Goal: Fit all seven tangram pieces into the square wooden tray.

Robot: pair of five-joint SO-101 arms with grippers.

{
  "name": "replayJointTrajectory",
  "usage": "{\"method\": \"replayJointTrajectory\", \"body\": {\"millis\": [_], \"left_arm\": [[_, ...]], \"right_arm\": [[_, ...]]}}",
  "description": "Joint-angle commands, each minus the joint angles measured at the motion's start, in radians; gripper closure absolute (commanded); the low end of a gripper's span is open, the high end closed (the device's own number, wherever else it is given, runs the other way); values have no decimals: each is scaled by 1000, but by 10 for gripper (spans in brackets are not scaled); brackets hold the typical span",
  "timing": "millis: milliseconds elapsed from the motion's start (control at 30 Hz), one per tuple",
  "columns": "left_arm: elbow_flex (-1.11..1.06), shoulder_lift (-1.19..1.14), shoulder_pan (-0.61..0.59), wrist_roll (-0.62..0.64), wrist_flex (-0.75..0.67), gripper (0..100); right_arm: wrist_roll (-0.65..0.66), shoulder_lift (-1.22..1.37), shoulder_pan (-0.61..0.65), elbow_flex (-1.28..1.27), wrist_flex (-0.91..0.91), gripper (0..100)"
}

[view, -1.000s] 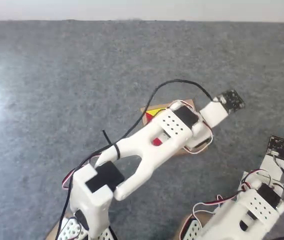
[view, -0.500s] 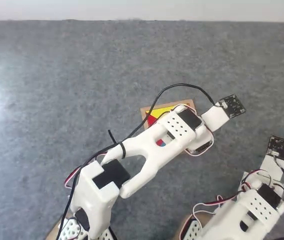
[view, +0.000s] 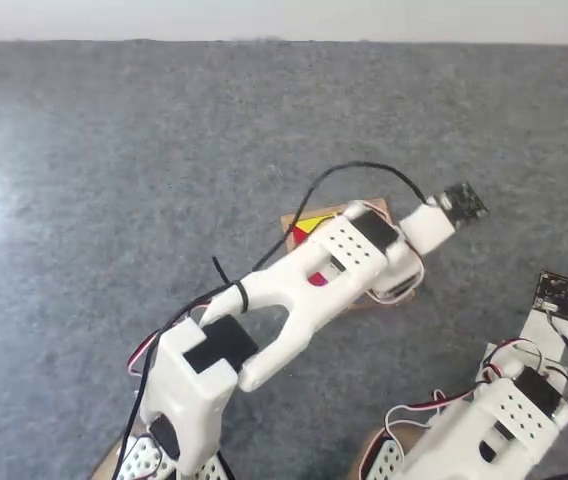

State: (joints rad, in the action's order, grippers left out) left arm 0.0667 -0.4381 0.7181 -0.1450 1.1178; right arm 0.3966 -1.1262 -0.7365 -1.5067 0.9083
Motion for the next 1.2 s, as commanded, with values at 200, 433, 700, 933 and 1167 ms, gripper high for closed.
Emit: {"method": "replayJointTrajectory", "body": {"millis": [200,433,700,933,1167], "left_arm": [[90,5,-78,-49,-12,870],[114,14,-126,5,-3,870],[245,0,-255,167,172,870],[183,-75,-178,123,123,870],[173,37,-259,190,130,900]], "right_arm": [[6,-24,12,3,-21,907],[6,-24,12,3,-21,907],[6,-24,12,3,-21,907],[6,-24,12,3,-21,907],[6,-24,12,5,-21,920]]}}
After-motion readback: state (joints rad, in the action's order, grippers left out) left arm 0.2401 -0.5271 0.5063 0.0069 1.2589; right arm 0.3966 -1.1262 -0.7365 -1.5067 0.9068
